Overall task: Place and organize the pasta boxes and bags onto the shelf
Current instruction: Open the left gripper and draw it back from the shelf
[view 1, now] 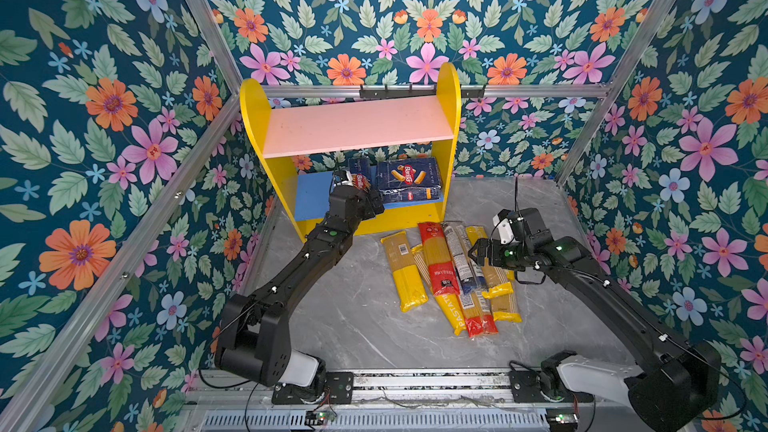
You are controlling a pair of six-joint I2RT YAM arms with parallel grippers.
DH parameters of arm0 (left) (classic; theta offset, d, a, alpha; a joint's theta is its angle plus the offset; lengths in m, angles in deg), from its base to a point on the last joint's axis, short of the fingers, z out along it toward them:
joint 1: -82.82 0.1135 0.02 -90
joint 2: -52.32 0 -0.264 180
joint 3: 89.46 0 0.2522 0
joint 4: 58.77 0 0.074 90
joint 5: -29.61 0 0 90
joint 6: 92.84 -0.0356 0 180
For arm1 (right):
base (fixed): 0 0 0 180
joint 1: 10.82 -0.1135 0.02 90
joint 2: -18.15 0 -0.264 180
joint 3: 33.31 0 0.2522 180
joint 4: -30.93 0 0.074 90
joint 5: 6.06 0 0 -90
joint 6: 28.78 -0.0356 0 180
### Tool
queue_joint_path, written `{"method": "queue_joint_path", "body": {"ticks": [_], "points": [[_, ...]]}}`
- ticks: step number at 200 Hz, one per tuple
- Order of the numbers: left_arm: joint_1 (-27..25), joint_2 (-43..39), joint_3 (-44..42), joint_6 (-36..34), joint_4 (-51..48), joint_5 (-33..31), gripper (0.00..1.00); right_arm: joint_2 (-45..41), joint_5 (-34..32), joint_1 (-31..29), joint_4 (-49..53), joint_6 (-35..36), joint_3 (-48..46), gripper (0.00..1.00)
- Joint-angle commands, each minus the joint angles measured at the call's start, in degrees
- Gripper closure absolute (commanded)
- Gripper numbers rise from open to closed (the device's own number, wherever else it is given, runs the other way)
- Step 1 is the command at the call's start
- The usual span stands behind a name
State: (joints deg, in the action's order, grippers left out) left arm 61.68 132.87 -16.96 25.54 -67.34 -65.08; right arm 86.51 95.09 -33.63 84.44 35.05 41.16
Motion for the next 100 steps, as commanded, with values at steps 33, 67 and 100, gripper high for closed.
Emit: {"method": "queue_joint_path", "body": {"ticks": [33, 67, 100], "points": [[-7.8, -12.8, -10.7, 0.8, -6.0, -8.7, 0.0, -0.4, -13.5, -5.3, 6.7, -0.9, 1.9, 0.01], [-19.3, -19.9, -18.4, 7.2, -9.2, -15.3, 0.0, -2.4, -10.1, -7.8, 3.0, -3.8, -1.1, 0.01], [-28.5, -24.6, -25.6, 14.4, -10.1, -19.7, 0.0, -3.7, -14.6, -12.5, 4.7, -5.7, -1.6, 0.01]]}}
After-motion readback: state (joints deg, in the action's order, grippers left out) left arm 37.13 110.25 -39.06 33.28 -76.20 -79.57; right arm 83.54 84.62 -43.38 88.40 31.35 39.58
